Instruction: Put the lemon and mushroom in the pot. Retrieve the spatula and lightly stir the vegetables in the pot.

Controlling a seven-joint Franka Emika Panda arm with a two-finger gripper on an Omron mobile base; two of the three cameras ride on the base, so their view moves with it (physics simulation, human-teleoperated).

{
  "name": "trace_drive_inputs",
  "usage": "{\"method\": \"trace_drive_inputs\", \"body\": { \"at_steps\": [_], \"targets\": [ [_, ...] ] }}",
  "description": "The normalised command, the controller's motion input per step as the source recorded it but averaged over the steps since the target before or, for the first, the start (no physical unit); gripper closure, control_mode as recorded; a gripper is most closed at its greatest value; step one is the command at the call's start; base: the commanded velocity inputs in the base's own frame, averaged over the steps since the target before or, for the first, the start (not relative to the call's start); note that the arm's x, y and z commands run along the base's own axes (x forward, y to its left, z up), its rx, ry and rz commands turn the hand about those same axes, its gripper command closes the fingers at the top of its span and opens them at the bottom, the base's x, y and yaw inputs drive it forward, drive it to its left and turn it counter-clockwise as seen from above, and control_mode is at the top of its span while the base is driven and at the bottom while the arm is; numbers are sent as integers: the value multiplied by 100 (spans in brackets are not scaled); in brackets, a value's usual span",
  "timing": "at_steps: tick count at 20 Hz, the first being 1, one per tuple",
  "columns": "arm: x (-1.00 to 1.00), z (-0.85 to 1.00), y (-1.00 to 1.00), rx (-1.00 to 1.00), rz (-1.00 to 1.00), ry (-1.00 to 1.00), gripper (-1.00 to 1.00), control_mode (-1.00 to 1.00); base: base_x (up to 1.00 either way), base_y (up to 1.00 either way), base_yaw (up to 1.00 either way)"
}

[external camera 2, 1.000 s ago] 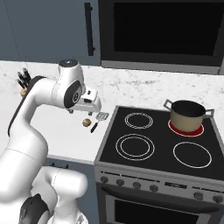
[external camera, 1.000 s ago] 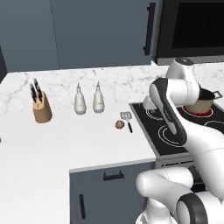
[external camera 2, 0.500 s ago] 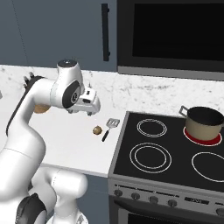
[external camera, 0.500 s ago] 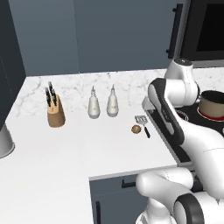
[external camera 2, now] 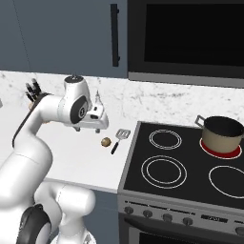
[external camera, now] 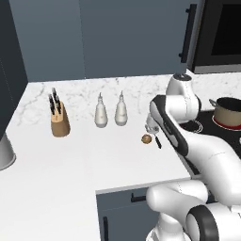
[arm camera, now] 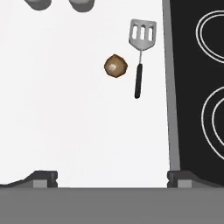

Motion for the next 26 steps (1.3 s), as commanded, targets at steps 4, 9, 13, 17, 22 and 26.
{"method": "trace_drive_inputs", "body": {
  "at_steps": [4, 9, 13, 17, 22, 26],
  "targets": [
    [47, -87, 0, 1, 0, 0, -100, -100, 0, 0, 0],
    [62, -69, 0, 1, 0, 0, -100, -100, 0, 0, 0],
    [65, -40, 0, 3, 0, 1, -100, -100, 0, 0, 0],
    [58, -26, 0, 2, 0, 5, -100, -100, 0, 0, 0],
    [50, -22, -1, 0, 0, 11, -100, -100, 0, 0, 0],
    [42, -21, 0, 0, 0, 9, -100, -100, 0, 0, 0]
  ]
}}
